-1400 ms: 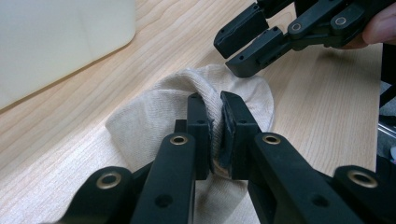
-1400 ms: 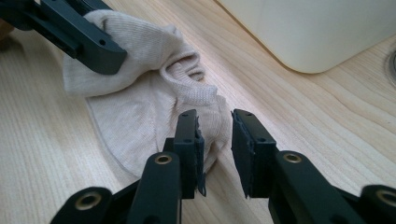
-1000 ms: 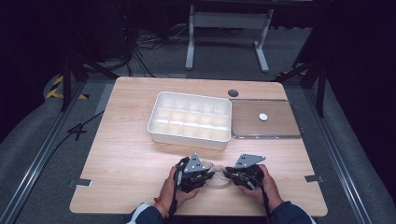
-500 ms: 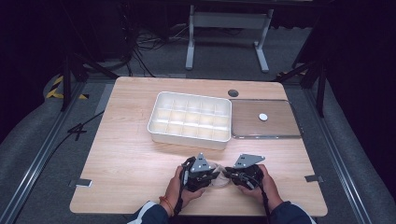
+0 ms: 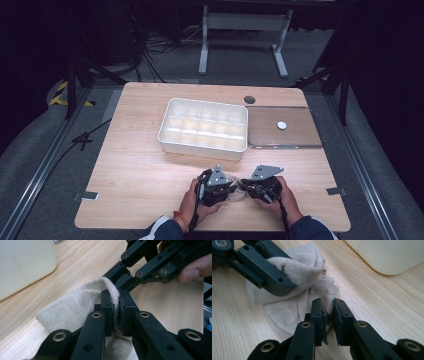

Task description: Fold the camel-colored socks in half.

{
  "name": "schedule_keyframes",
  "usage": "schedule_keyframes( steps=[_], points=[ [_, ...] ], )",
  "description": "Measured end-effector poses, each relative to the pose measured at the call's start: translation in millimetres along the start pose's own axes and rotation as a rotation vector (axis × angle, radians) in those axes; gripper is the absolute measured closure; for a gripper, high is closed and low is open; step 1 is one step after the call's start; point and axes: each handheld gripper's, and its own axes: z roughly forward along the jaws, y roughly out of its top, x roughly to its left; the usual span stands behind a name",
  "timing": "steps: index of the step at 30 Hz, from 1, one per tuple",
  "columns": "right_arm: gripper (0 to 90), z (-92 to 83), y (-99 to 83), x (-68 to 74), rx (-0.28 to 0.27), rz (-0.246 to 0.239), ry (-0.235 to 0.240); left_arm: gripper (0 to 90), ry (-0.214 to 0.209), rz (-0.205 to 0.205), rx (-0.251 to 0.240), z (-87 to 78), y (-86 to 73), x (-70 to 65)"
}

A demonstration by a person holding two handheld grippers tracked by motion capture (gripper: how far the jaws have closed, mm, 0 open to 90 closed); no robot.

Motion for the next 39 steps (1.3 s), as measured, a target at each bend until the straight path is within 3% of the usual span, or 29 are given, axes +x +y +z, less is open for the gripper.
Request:
schedule_keyframes(
  steps=[5, 7, 11, 13, 16, 19, 21, 24, 25, 27, 28, 33, 36, 37, 38, 39],
  points=[
    [79.2, 0.0, -0.1, -0.1, 0.0, 0.001, 0.0, 83.2, 0.008, 0.012, 0.005, 5.4, 3.7, -2.2],
    [79.2, 0.0, -0.1, 0.0, 0.0, 0.001, 0.0, 77.9, 0.019, -0.007, 0.013, 6.3, 2.6, -1.8],
    [79.3, -0.1, -0.2, 0.0, -0.001, 0.0, -0.001, 71.2, 0.023, 0.006, 0.003, 0.8, 4.0, -2.4],
    [79.2, -0.1, -0.3, -0.1, -0.001, -0.001, 0.0, 73.6, 0.026, 0.025, -0.026, -18.5, 6.6, -0.6],
    [79.2, 0.0, -0.2, -0.4, -0.001, -0.001, 0.002, 69.1, 0.012, 0.002, -0.051, -37.3, 5.3, 5.4],
    [79.2, 0.1, 0.2, -0.3, 0.001, -0.001, 0.001, 73.3, -0.004, -0.002, -0.054, -50.8, 2.0, 8.3],
    [79.1, 0.3, 0.2, -0.4, 0.001, 0.004, 0.005, 76.0, -0.008, -0.01, -0.051, -51.3, 0.1, 9.0],
    [79.1, 0.3, 0.2, -0.1, 0.001, 0.008, 0.002, 78.4, 0.0, 0.02, -0.014, -49.5, -6.7, 10.0],
    [79.1, 0.2, 0.2, 0.3, 0.001, 0.004, -0.003, 78.9, 0.015, 0.04, 0.021, -48.0, -11.7, 10.2],
    [79.1, 0.1, 0.2, 0.6, 0.001, 0.003, -0.004, 79.0, 0.019, 0.051, 0.035, -47.4, -14.7, 11.1],
    [78.7, 0.2, 0.1, 0.2, 0.0, 0.003, -0.002, 78.5, 0.051, 0.064, 0.052, -47.6, -20.1, 13.5],
    [76.2, 0.0, 1.0, 0.0, 0.006, -0.003, -0.007, 75.0, 0.064, -0.011, 0.025, -49.5, -30.1, 19.7],
    [75.9, -0.6, 1.9, 0.3, 0.012, -0.003, -0.008, 71.9, 0.085, -0.004, -0.001, -51.0, -26.3, 17.4],
    [83.8, -4.8, 5.0, 0.7, 0.008, -0.003, -0.012, 72.0, 0.079, -0.013, -0.011, -50.4, -23.1, 12.9],
    [86.1, -7.8, 7.0, 0.9, -0.004, 0.001, -0.011, 72.4, 0.079, -0.013, -0.011, -50.4, -23.1, 12.9],
    [86.7, -12.6, 10.0, 1.2, -0.023, 0.008, -0.011, 72.6, 0.086, 0.025, 0.01, -46.5, -22.7, 10.2]
  ],
)
